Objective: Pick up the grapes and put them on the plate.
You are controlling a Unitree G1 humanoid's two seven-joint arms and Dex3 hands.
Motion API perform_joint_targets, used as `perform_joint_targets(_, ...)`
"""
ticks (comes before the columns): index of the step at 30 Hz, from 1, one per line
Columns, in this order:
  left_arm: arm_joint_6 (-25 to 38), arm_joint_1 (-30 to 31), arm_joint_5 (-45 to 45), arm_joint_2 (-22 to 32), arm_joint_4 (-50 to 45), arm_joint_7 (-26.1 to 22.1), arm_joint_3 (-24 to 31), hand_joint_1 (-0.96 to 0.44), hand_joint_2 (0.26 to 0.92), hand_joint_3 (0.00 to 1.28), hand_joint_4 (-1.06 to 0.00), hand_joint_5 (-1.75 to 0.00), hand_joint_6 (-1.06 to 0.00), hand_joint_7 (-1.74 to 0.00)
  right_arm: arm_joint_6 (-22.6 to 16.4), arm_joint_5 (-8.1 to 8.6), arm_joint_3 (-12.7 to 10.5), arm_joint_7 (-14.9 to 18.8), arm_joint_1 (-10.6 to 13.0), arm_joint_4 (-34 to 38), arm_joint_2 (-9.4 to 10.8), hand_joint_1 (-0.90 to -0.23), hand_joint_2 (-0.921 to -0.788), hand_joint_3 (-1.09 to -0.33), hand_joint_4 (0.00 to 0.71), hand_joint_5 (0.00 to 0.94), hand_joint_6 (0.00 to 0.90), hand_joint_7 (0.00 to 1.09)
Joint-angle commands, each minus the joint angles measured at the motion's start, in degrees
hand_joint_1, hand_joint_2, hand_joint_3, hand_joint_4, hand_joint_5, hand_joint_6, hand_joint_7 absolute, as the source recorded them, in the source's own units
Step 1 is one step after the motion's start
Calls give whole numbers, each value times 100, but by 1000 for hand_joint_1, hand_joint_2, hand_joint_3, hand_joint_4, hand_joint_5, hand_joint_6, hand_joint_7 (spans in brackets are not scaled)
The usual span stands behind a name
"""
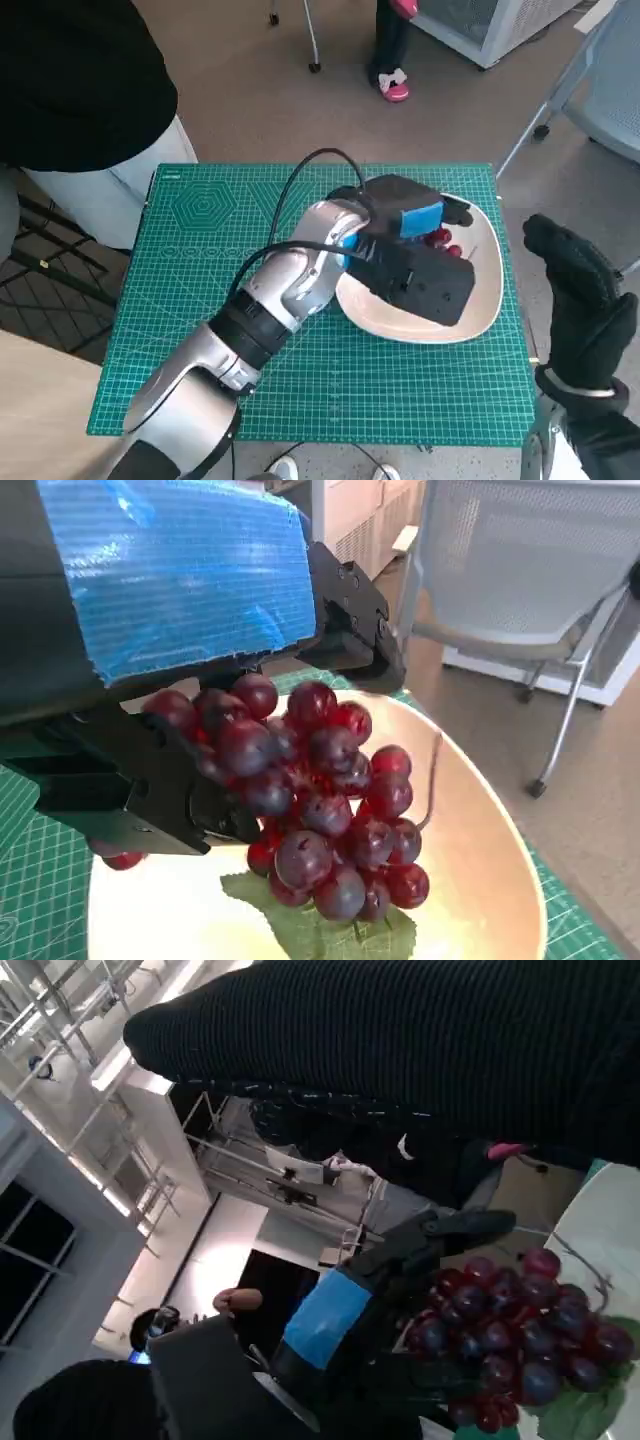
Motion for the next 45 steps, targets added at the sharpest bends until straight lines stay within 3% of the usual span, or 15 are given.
perform_joint_targets(1, -131, -51, 41, 59, 26, 120, -39, -409, 901, 15, -343, -467, -358, -7, 22, 23, 47, -8, 117, 93, 43, -633, -921, -858, 397, 0, 203, 140)
perform_joint_targets(4, -230, -10, -36, 106, 80, 136, 17, -422, 914, 21, -322, -164, -363, -5, 15, 46, 65, 13, 113, 120, 49, -628, -921, -861, 397, 0, 202, 139)
perform_joint_targets(8, -438, 51, -301, 204, 211, 70, 203, -414, 920, 43, -278, -34, -359, -3, -3, 60, 98, 33, 90, 180, 60, -624, -921, -860, 396, 0, 202, 138)
perform_joint_targets(14, -1156, 251, -1355, 383, 564, -330, 929, -389, 921, 67, -232, -3, -316, 0, -24, 60, 179, 51, 35, 260, 80, -619, -921, -856, 397, 1, 210, 140)
perform_joint_targets(20, -2376, 716, -2380, 494, 1086, -166, 1780, -355, 921, 58, -227, -4, -309, -4, -55, 86, 257, 102, -31, 365, 84, -625, -921, -850, 398, 1, 215, 141)
perform_joint_targets(23, -2705, 890, -3055, 443, 1419, -371, 2325, -377, 921, 62, -235, -6, -318, -8, -73, 98, 285, 124, -59, 417, 83, -626, -921, -849, 398, 1, 216, 140)
perform_joint_targets(28, -2984, 1236, -4128, 300, 1638, -832, 3151, -418, 921, 128, -233, -3, -328, -11, -103, 144, 322, 196, -108, 507, 89, -628, -921, -854, 396, 0, 214, 139)
perform_joint_targets(34, -3099, 1693, -5196, 174, 1681, -1536, 3963, -476, 921, 308, -195, -1, -303, -3, -125, 236, 341, 308, -203, 654, 78, -636, -921, -862, 393, 0, 210, 137)
perform_joint_targets(45, -3513, 2369, -5972, 274, 1856, -2315, 4768, -589, 921, 451, -130, -5, -260, -4, -197, 347, 331, 531, -464, 999, 55, -634, -921, -865, 394, 1, 210, 138)
